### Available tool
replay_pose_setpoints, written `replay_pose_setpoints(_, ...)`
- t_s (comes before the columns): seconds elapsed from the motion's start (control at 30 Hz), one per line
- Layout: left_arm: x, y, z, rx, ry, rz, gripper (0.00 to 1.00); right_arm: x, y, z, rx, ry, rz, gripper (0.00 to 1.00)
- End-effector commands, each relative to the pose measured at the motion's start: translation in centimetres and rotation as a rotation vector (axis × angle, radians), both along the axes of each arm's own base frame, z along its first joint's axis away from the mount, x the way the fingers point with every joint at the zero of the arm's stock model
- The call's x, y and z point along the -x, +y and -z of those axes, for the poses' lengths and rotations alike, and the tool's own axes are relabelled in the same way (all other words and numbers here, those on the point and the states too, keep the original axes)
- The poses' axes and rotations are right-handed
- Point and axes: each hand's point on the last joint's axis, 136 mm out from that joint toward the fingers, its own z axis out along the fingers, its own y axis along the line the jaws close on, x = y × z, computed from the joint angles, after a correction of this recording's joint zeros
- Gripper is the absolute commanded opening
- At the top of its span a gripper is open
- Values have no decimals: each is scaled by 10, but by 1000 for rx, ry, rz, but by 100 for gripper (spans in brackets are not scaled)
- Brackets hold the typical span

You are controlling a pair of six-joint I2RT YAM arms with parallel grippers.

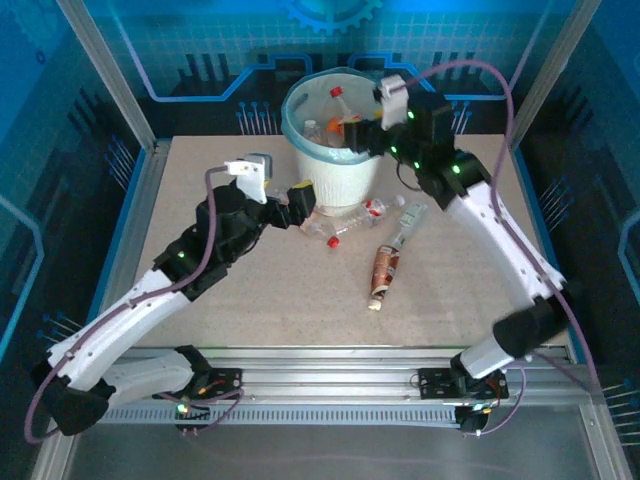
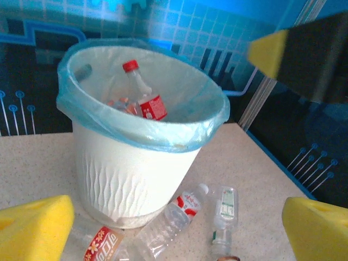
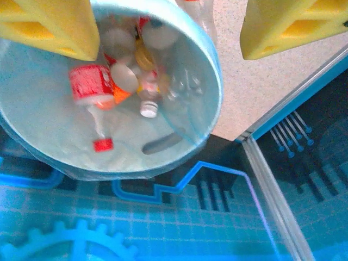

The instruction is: Put the plastic bottles in the bin

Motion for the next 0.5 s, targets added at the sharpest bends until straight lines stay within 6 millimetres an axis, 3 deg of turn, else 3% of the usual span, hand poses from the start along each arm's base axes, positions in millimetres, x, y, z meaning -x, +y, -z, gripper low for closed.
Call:
replay_pose_setpoints(0.0,-8,-12,12,-30,42,31,99,8,-37,34,-2,44,168,72)
replay_pose_setpoints(0.2,-12,-60,44,-70,129,156,98,33,-110,126,15,233,376,75)
replay_pose_setpoints(0.37,-9,-110,75,-237,204,281,99,28,-174,197,-94,470,528,80)
replay_pose_setpoints(0.47,-8,-135,92,-252,251,353,99,19,-196,227,-162,542,592,83)
